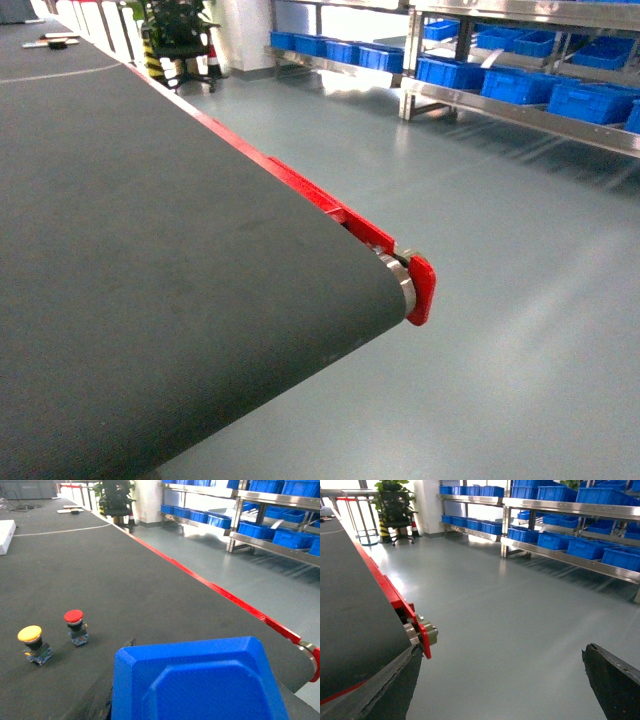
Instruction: Pick blue part to blue bin on bottom shelf
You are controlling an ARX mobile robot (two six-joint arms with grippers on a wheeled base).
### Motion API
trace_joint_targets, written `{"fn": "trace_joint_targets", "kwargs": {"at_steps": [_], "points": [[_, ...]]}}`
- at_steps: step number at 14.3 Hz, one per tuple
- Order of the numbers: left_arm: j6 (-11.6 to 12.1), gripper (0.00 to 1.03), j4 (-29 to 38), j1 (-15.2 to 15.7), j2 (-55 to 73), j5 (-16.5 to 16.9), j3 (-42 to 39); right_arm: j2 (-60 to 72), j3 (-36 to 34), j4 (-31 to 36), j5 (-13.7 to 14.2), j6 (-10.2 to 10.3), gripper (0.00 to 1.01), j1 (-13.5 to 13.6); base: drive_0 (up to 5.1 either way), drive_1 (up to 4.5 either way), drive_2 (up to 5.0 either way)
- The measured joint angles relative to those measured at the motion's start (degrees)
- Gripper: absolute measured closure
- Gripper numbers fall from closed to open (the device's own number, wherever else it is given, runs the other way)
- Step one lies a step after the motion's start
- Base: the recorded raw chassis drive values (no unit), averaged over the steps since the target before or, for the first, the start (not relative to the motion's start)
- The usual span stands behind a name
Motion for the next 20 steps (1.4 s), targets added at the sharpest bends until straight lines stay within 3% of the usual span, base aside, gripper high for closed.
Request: {"fn": "trace_joint_targets", "kwargs": {"at_steps": [20], "points": [[0.0, 0.59, 0.0, 0.0, 0.0, 0.0, 0.0, 0.0, 0.0, 0.0, 0.0, 0.0, 0.03, 0.0, -1.5, -1.50, -1.5]]}}
